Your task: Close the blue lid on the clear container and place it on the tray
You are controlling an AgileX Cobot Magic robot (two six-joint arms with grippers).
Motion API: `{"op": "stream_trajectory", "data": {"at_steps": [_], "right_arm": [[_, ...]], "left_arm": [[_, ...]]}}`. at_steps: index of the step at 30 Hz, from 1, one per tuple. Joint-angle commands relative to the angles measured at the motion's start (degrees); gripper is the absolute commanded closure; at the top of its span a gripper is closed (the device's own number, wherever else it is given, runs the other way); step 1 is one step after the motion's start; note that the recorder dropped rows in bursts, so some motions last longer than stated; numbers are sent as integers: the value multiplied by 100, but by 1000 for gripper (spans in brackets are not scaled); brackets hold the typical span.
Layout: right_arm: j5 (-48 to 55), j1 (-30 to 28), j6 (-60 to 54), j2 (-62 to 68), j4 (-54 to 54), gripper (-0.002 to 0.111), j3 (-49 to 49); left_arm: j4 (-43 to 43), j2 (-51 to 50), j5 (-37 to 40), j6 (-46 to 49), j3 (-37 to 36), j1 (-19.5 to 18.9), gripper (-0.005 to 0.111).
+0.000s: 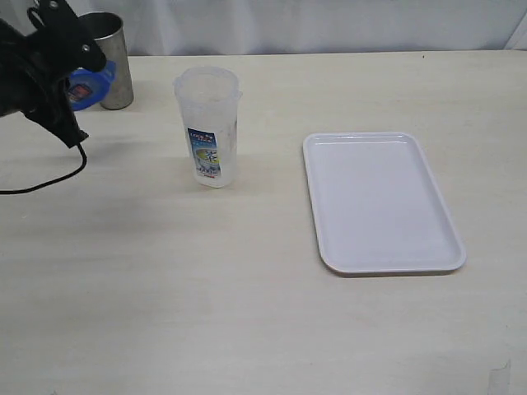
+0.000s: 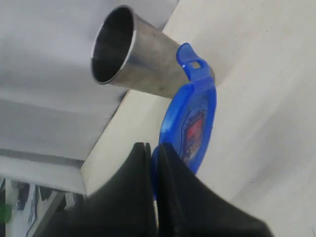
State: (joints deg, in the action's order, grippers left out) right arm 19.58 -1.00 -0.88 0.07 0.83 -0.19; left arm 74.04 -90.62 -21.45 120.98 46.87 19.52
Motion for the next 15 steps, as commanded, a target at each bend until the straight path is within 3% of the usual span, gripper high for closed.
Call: {"op": "stream_trajectory", "data": {"at_steps": [1,9,11,13,15], "right_arm": [[8,-16,1,-7,19,101,19],[8,-16,1,-7,19,101,19],[8,-16,1,-7,19,101,19],[8,-16,1,-7,19,101,19],[8,-16,1,-7,19,101,19]], "left_arm": [[491,493,144,169,-7,17,107],[2305,1252,1464,169,617,28,107],[2590,1443,1493,169,842,28,107],[2590,1555,2108,-284,878,28,107],[2590,1579,3278,-1091,878,28,107]]}}
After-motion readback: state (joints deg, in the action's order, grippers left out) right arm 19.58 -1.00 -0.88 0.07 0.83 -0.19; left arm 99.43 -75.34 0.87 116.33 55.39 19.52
